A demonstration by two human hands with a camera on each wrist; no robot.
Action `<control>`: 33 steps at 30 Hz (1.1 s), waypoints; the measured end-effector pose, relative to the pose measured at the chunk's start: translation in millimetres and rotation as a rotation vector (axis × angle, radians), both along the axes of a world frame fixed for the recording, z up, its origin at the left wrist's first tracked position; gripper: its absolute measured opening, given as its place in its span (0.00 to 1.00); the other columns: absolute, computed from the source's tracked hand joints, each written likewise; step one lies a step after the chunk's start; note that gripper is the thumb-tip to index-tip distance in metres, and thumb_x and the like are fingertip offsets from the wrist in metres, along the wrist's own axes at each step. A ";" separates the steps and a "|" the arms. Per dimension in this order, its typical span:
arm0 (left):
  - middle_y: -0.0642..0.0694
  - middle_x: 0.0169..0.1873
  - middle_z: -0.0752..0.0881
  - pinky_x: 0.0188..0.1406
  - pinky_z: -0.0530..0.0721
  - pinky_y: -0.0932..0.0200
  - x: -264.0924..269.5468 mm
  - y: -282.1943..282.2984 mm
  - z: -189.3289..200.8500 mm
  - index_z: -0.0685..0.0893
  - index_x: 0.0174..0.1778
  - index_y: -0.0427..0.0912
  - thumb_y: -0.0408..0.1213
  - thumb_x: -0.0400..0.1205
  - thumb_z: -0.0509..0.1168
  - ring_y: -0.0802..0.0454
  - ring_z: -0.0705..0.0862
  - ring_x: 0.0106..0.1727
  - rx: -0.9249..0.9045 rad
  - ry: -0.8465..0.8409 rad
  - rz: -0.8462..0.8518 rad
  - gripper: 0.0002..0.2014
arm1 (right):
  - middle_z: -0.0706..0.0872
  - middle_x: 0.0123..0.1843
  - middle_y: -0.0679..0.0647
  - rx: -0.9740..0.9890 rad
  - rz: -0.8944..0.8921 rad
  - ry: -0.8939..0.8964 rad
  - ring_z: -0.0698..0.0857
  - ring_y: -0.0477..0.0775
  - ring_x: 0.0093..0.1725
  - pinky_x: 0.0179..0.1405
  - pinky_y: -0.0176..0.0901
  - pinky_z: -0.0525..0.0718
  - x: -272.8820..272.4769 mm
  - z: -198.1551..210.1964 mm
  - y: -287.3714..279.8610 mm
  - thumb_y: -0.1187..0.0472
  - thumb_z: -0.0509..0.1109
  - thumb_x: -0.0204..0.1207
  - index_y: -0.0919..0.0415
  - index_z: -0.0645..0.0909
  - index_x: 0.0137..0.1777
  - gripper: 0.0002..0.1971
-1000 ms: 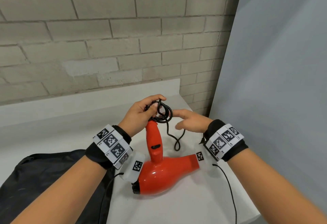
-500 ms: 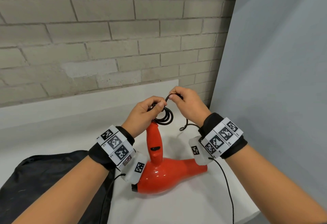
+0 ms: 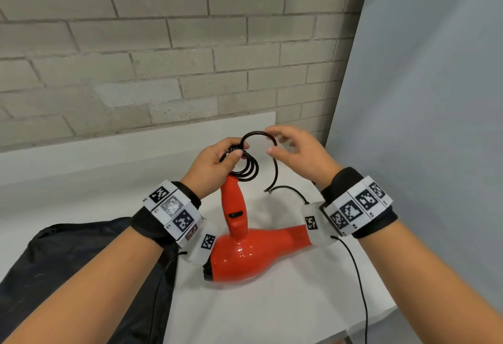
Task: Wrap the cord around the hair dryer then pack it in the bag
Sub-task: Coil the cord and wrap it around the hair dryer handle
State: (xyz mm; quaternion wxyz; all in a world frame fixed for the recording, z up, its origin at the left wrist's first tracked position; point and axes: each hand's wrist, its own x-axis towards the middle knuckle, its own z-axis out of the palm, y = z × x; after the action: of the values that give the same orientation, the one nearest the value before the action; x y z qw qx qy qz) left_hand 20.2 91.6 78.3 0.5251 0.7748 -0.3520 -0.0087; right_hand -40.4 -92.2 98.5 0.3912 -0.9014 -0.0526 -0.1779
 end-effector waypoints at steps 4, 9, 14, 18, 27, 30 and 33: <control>0.59 0.33 0.79 0.29 0.71 0.76 -3.9 0.8 0.8 0.79 0.54 0.50 0.33 0.83 0.56 0.70 0.77 0.27 -0.017 0.019 0.002 0.10 | 0.80 0.66 0.57 -0.168 -0.208 0.463 0.78 0.54 0.61 0.59 0.42 0.74 5.4 -56.5 -42.8 0.58 0.67 0.77 0.58 0.74 0.68 0.20; 0.61 0.37 0.80 0.35 0.73 0.81 -12.9 -1.8 4.2 0.79 0.54 0.50 0.32 0.82 0.57 0.76 0.78 0.33 -0.046 0.000 0.007 0.10 | 0.74 0.73 0.59 -0.647 -0.132 0.920 0.74 0.58 0.71 0.69 0.46 0.73 5.4 -104.7 -54.0 0.59 0.60 0.80 0.58 0.68 0.74 0.22; 0.53 0.28 0.79 0.31 0.74 0.75 -13.6 -4.6 6.2 0.79 0.54 0.51 0.33 0.83 0.57 0.67 0.78 0.28 -0.103 0.073 0.007 0.11 | 0.79 0.70 0.61 -0.746 -0.184 0.944 0.78 0.59 0.68 0.66 0.45 0.76 13.9 -114.8 -57.4 0.61 0.61 0.79 0.68 0.75 0.67 0.18; 0.49 0.32 0.83 0.35 0.79 0.71 -15.2 -7.3 6.4 0.79 0.56 0.49 0.34 0.82 0.57 0.67 0.82 0.31 -0.172 0.145 0.064 0.10 | 0.78 0.70 0.63 -0.703 -0.296 0.975 0.78 0.60 0.69 0.66 0.44 0.76 10.5 -120.6 -65.4 0.65 0.65 0.77 0.70 0.72 0.68 0.20; 0.49 0.41 0.85 0.30 0.77 0.76 -19.9 -12.4 7.3 0.79 0.59 0.39 0.30 0.81 0.59 0.66 0.85 0.29 -0.270 0.230 0.090 0.12 | 0.84 0.42 0.59 -0.152 -0.305 0.573 0.85 0.55 0.46 0.38 0.34 0.82 6.5 -90.6 -79.9 0.75 0.65 0.72 0.59 0.77 0.34 0.11; 0.50 0.43 0.85 0.33 0.80 0.73 -20.6 -14.6 6.1 0.79 0.57 0.42 0.31 0.81 0.59 0.65 0.86 0.30 -0.284 0.240 0.096 0.11 | 0.78 0.34 0.52 0.400 -0.133 0.235 0.84 0.38 0.31 0.37 0.34 0.77 -1.0 -67.6 -66.7 0.83 0.63 0.70 0.57 0.72 0.31 0.19; 0.51 0.44 0.84 0.38 0.81 0.70 -19.8 -16.1 4.7 0.79 0.55 0.45 0.30 0.81 0.59 0.65 0.86 0.30 -0.313 0.244 0.122 0.10 | 0.81 0.38 0.49 0.627 0.064 0.019 0.83 0.36 0.37 0.43 0.28 0.81 -11.6 -44.7 -51.1 0.83 0.63 0.70 0.56 0.74 0.33 0.19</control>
State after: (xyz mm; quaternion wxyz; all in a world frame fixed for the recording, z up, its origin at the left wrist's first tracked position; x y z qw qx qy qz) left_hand 0.5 75.5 83.0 0.6772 0.6969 -0.2355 -0.0160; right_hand -52.0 -143.3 53.8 0.6559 -0.7364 -0.0199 -0.1647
